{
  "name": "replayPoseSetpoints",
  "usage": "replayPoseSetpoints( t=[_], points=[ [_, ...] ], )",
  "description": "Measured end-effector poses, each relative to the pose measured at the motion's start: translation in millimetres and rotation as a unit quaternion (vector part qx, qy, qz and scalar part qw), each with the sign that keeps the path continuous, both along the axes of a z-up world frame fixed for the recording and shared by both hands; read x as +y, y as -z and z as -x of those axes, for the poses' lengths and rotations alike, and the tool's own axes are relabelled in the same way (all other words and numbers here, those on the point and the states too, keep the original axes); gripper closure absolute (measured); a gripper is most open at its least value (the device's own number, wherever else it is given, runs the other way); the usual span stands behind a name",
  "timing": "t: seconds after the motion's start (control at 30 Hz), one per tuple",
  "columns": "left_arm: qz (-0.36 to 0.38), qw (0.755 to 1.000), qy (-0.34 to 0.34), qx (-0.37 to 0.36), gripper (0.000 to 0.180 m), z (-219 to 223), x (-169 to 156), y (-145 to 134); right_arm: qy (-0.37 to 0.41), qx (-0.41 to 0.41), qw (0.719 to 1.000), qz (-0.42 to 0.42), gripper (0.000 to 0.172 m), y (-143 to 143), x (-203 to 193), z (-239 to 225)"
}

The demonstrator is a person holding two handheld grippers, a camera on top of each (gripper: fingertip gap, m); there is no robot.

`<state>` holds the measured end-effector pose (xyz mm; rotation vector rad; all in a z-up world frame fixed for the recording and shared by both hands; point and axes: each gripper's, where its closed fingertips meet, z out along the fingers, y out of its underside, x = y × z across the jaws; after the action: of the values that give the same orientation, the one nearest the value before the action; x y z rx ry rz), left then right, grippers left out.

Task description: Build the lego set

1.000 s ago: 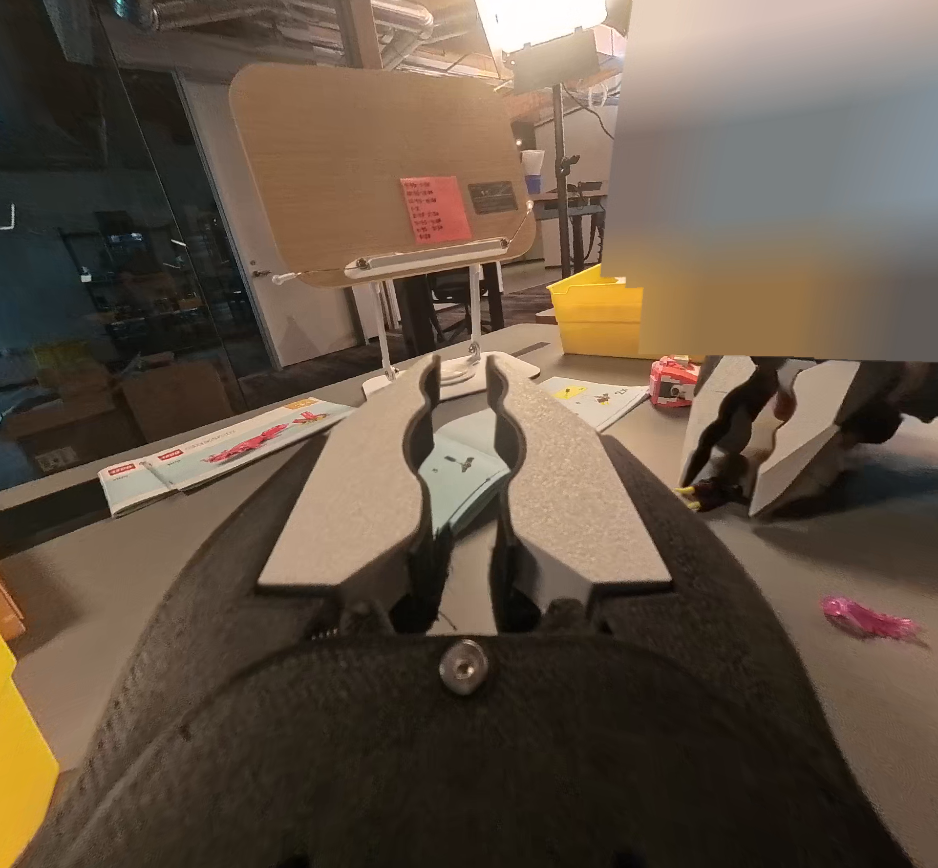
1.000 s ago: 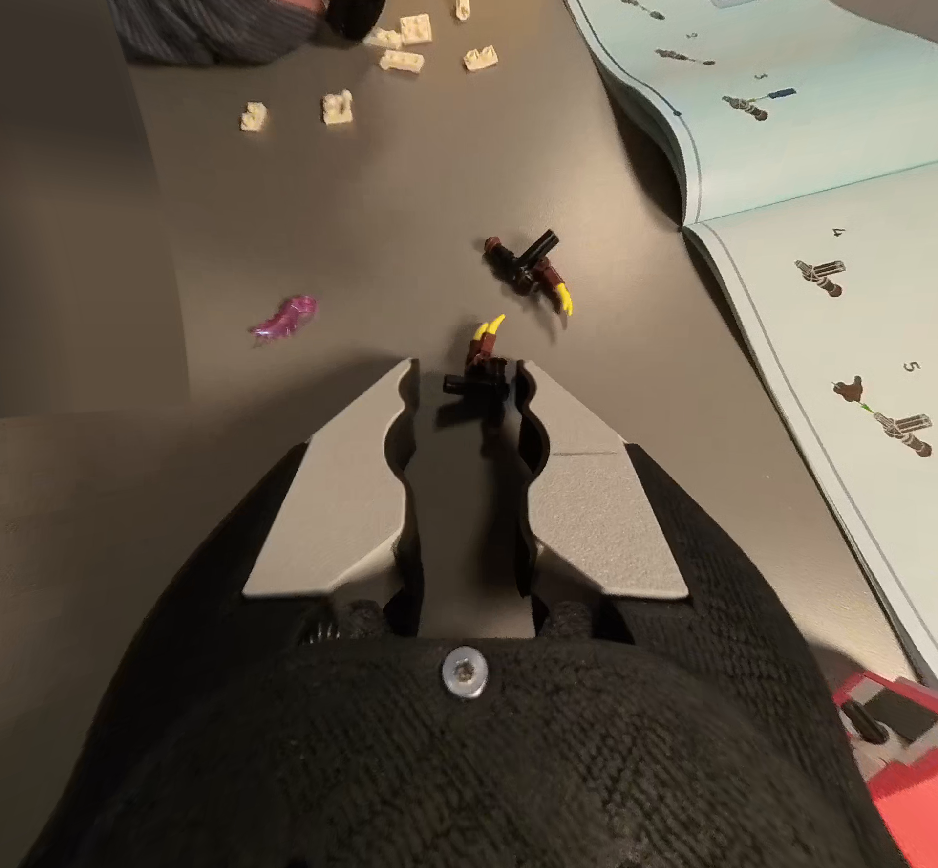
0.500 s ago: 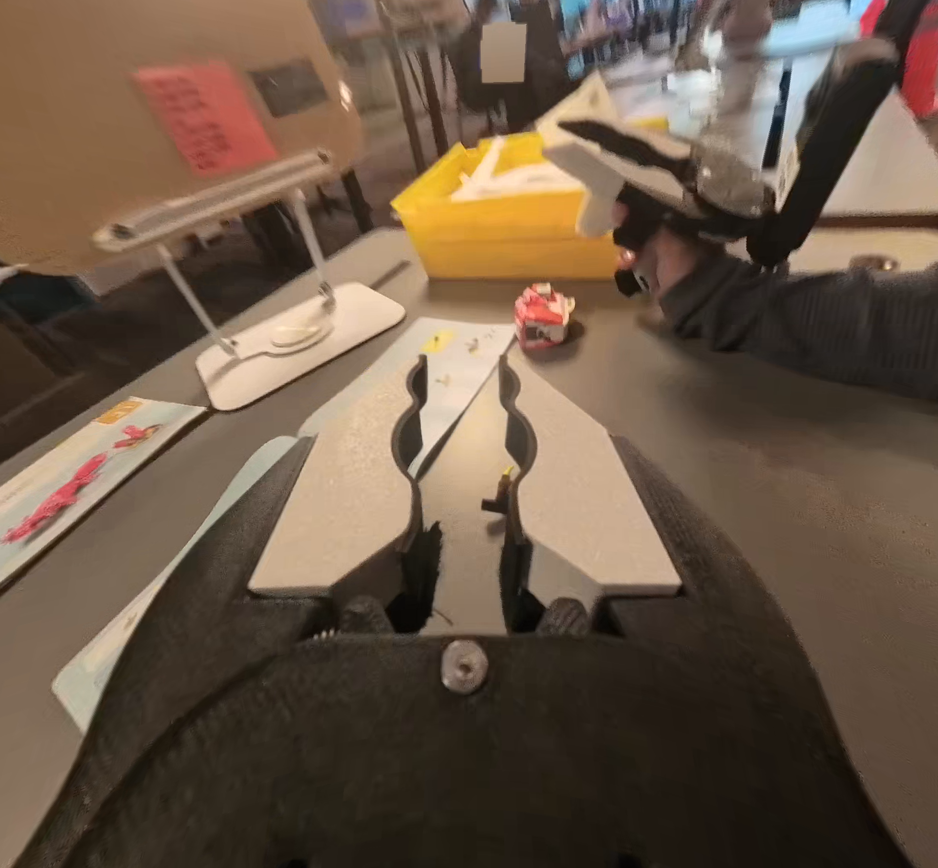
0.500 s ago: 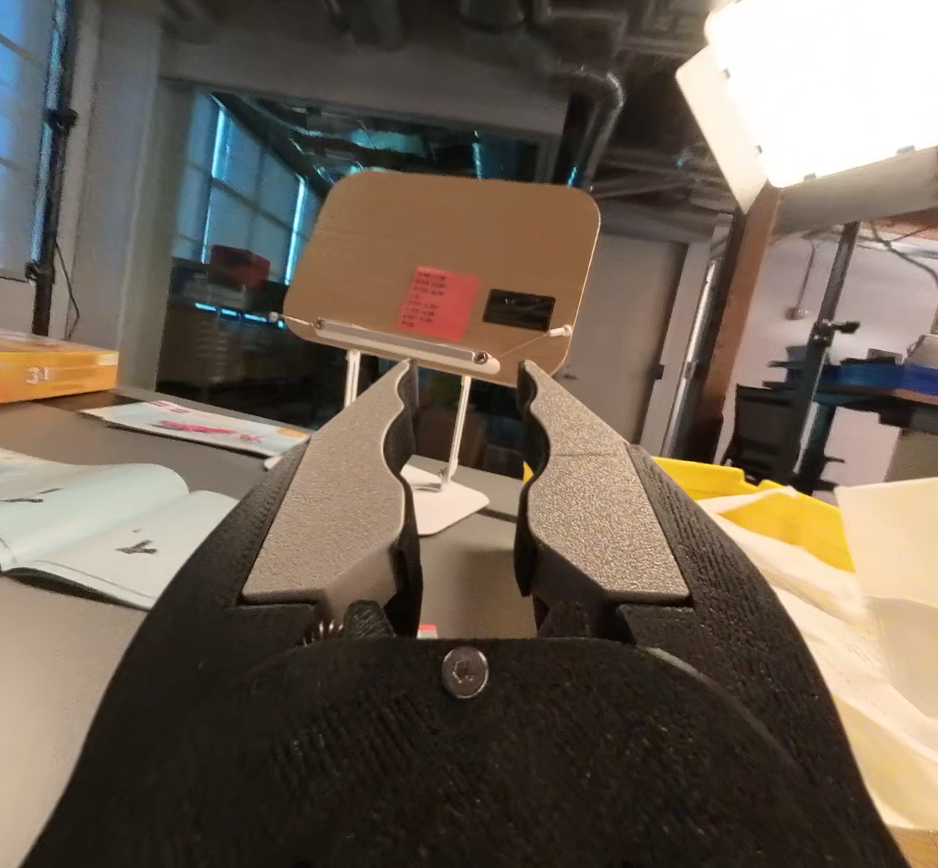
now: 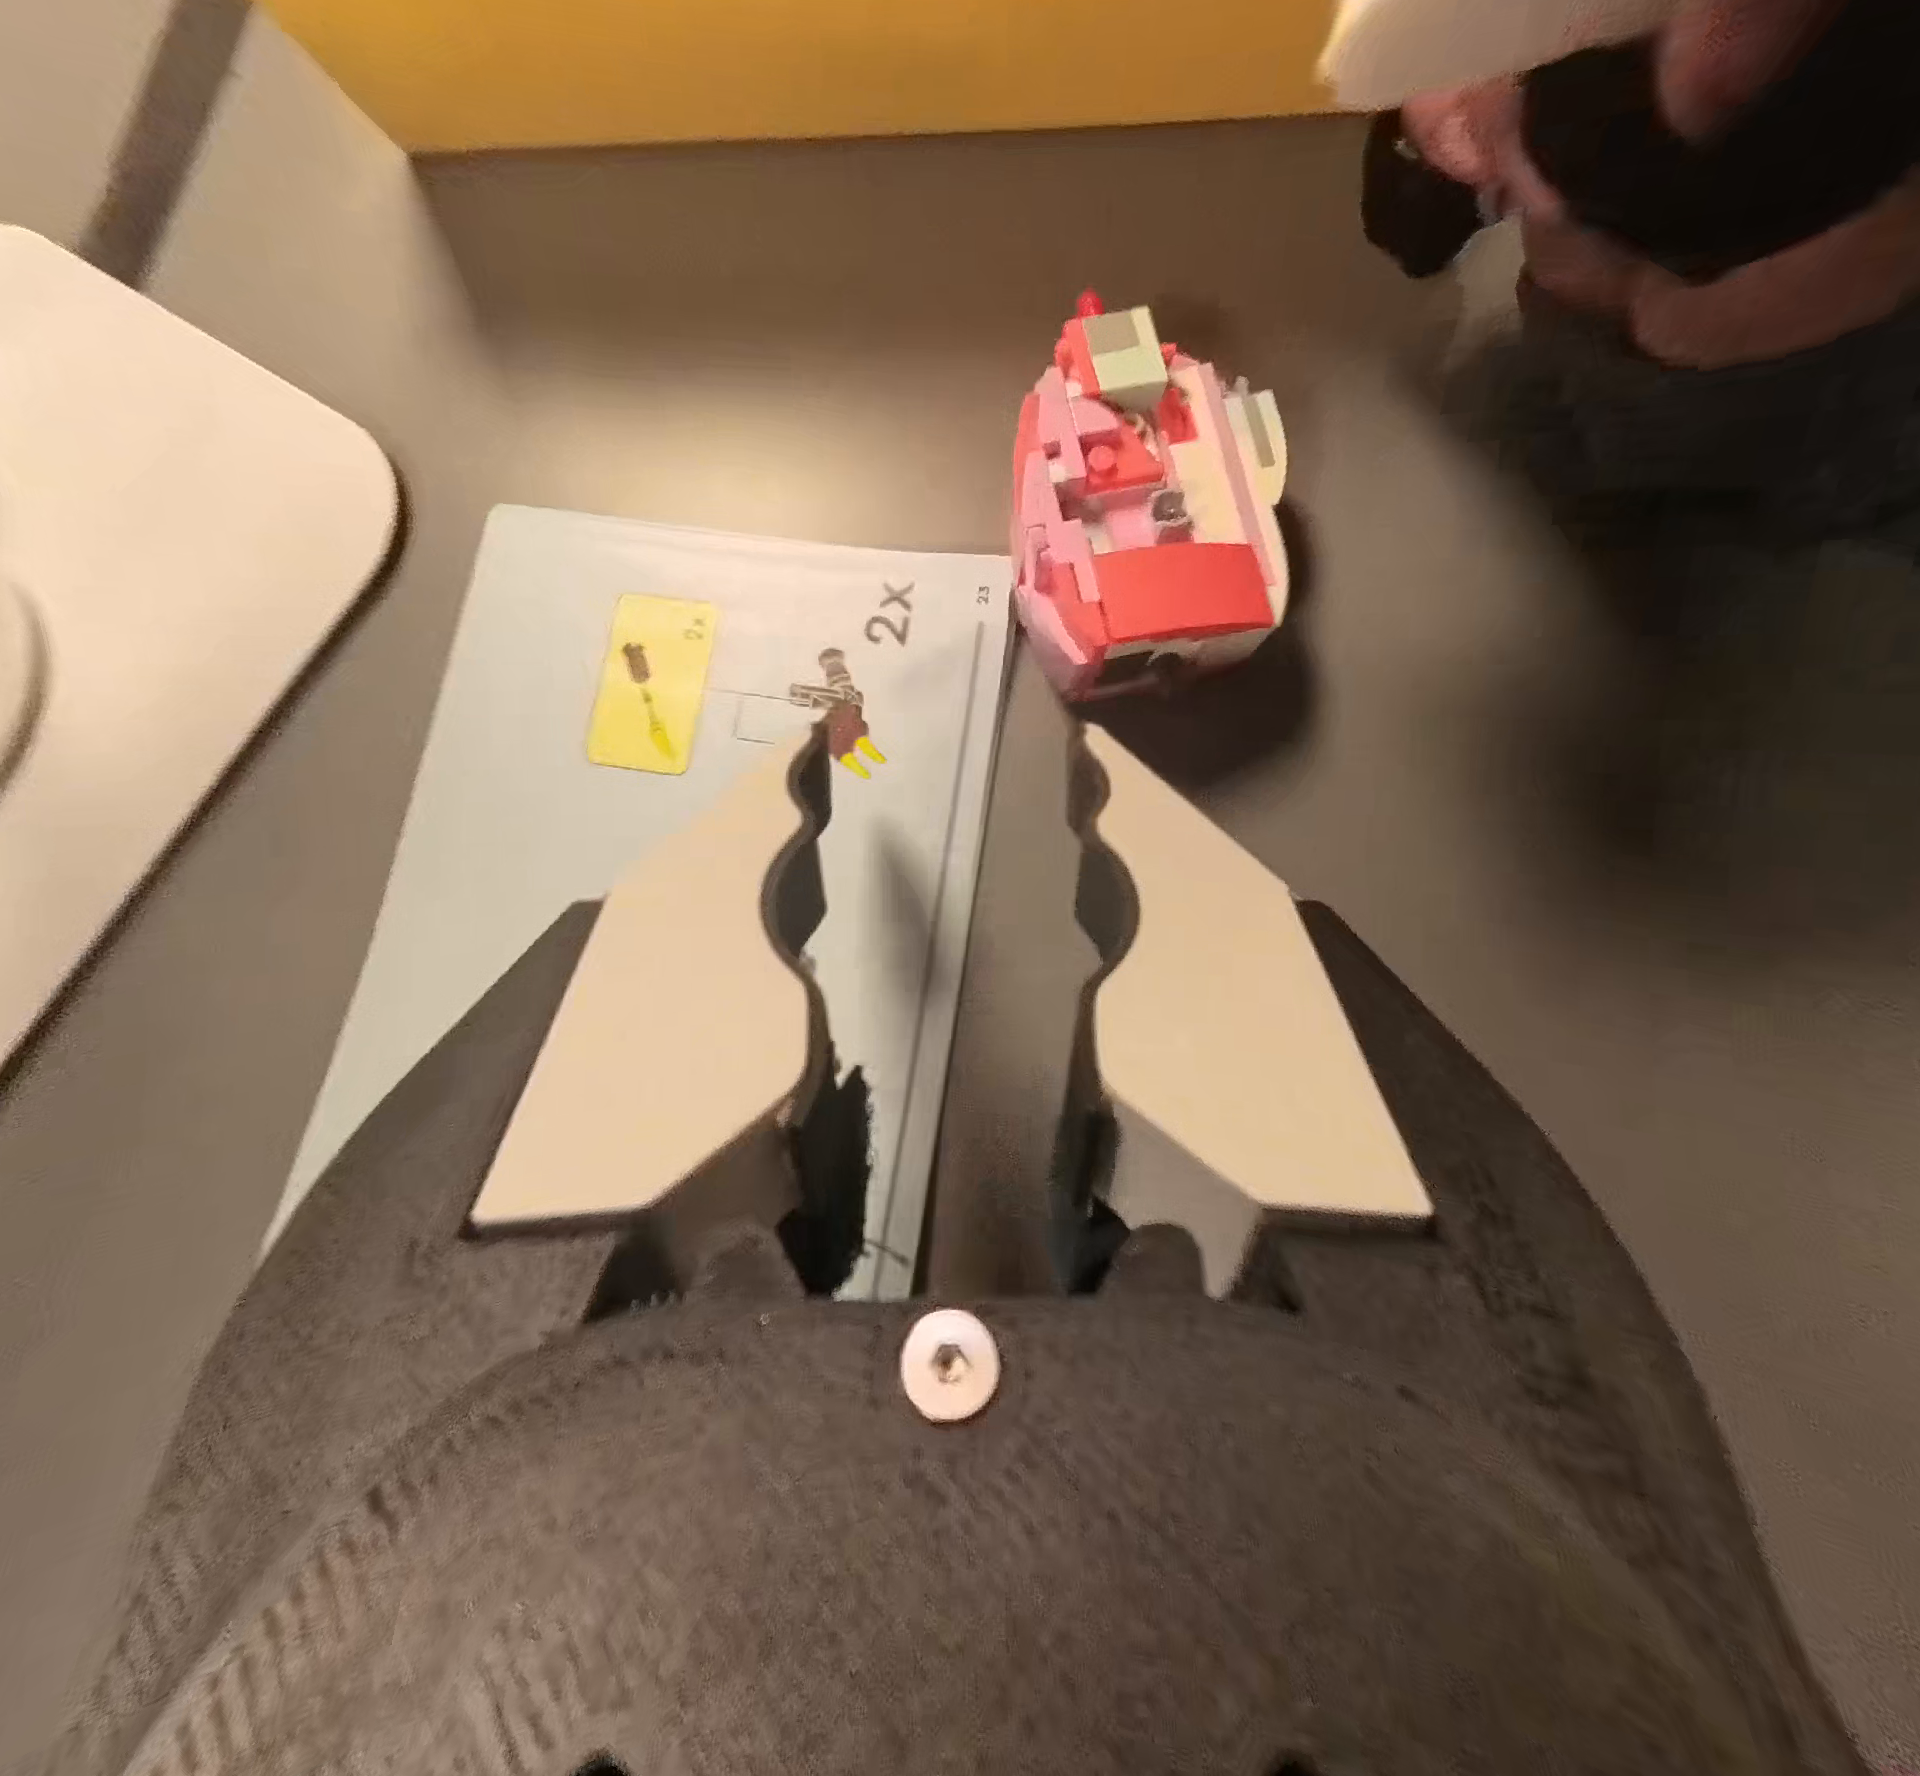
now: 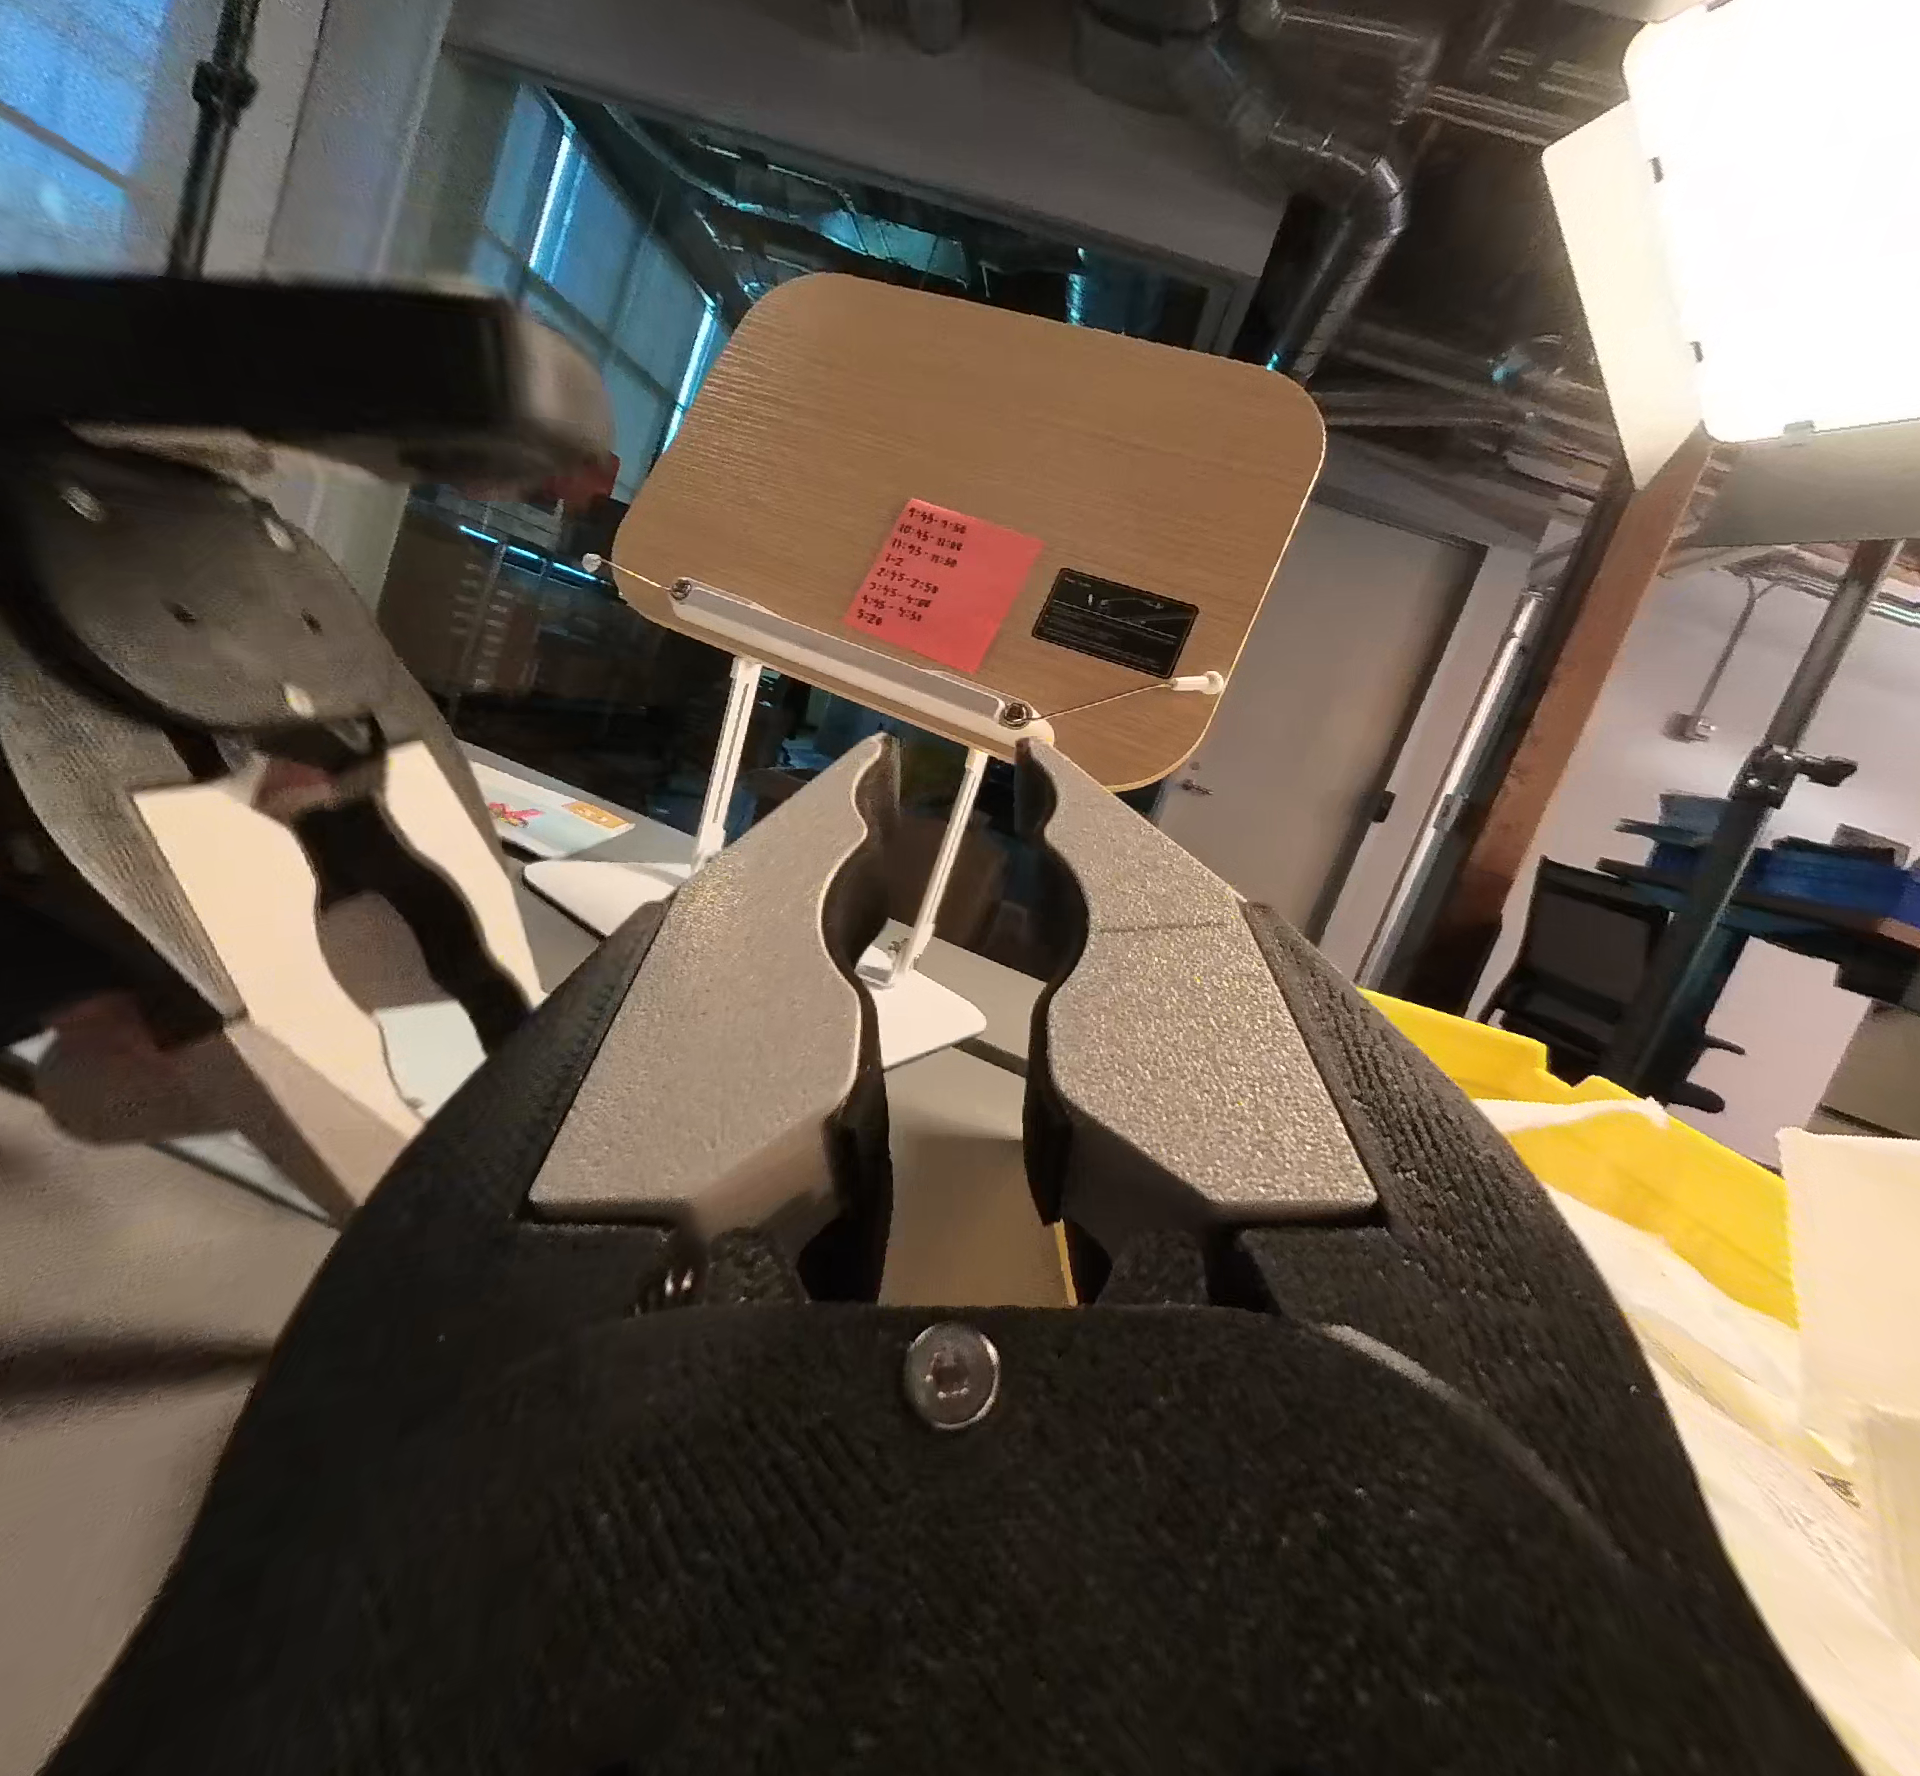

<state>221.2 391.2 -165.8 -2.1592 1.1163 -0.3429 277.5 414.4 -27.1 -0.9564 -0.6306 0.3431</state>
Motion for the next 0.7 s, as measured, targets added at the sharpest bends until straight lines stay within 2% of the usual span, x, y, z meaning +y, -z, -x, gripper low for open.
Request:
replayPoseSetpoints(
  t=[0.07, 0.17, 0.43, 0.5, 0.6, 0.7],
  points=[
    [0.018, 1.0, 0.005, 0.009, 0.13, -0.7, 2.7, 11.9, -0.002, 0.004, 1.0, 0.003, 0.152, -0.1, 0.5, -0.5],
    [0.005, 1.0, 0.011, 0.01, 0.13, -0.6, 7.8, 15.8, -0.008, 0.008, 1.0, 0.001, 0.154, -1.5, -1.3, 0.1],
    [-0.035, 0.999, -0.021, -0.008, 0.151, 13.6, 22.7, 1.8, -0.013, 0.004, 1.0, -0.002, 0.154, -1.4, -3.3, 3.3],
    [-0.013, 0.999, -0.004, -0.032, 0.143, 6.4, 16.1, 2.3, -0.017, 0.003, 1.0, 0.0, 0.155, -0.7, -3.4, 4.7],
    [-0.01, 1.0, 0.008, 0.002, 0.13, 3.2, 13.8, 13.8, -0.018, 0.001, 1.0, 0.001, 0.154, -0.5, -3.6, 5.4],
    [-0.025, 1.0, 0.0, 0.008, 0.135, 0.3, 18.2, 13.2, -0.018, 0.003, 1.0, 0.002, 0.154, -0.5, -3.3, 4.9]
  ],
)
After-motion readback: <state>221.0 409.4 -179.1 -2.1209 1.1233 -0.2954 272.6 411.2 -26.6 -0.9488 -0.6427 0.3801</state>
